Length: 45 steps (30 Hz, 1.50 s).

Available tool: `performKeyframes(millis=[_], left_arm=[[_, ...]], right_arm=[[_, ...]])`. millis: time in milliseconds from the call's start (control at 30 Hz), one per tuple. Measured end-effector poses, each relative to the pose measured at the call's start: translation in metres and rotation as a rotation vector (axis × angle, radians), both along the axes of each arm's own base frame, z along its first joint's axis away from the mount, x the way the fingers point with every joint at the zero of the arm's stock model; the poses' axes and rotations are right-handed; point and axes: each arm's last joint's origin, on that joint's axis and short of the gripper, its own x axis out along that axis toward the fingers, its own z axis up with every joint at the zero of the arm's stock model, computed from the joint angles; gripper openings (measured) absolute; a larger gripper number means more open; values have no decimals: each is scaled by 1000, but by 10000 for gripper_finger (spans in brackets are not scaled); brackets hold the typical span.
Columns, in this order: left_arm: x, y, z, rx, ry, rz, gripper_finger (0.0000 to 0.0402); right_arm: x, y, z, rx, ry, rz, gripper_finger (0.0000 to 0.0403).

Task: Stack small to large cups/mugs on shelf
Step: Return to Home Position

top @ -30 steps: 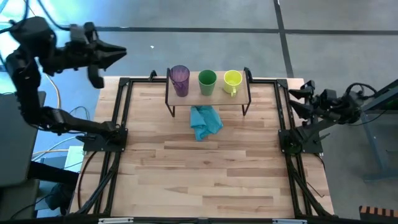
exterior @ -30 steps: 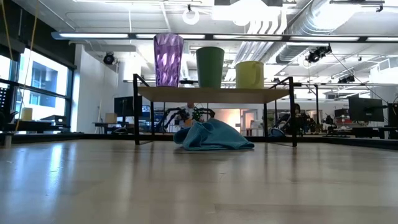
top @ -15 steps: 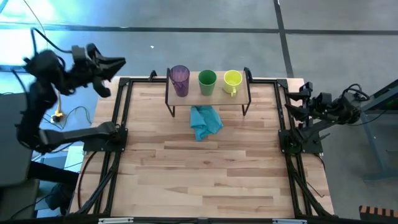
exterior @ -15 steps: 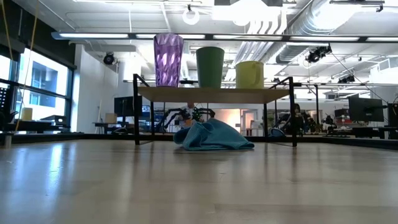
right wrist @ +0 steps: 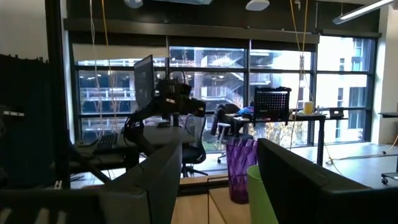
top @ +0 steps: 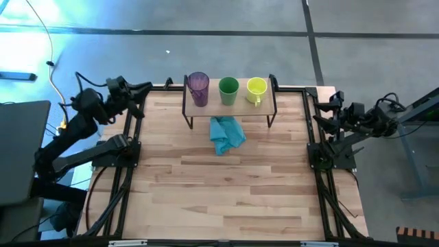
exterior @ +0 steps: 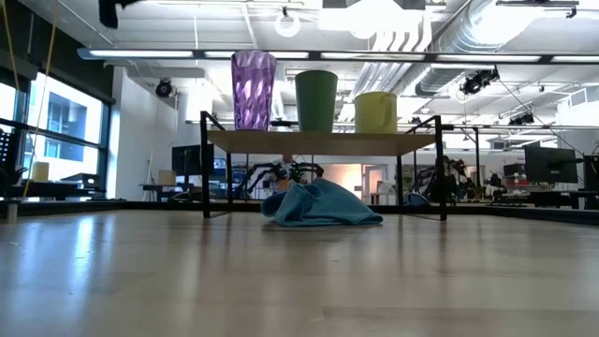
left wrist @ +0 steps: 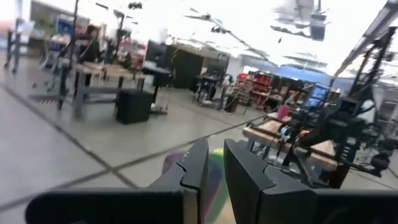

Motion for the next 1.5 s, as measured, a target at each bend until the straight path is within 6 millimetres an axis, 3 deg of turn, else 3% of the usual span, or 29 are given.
performKeyframes(millis=[867,1267,1500], left_arm=[[20,24,-137,-199,17,152,42],[12,19,-160,-257,17,196,42],[4,11,-164,-269,22,198,42]], right_arm=[[2,1,-8,42,73,20,199],[3,1,-11,44,95,21,199],[3,1,-13,59,113,15,199]])
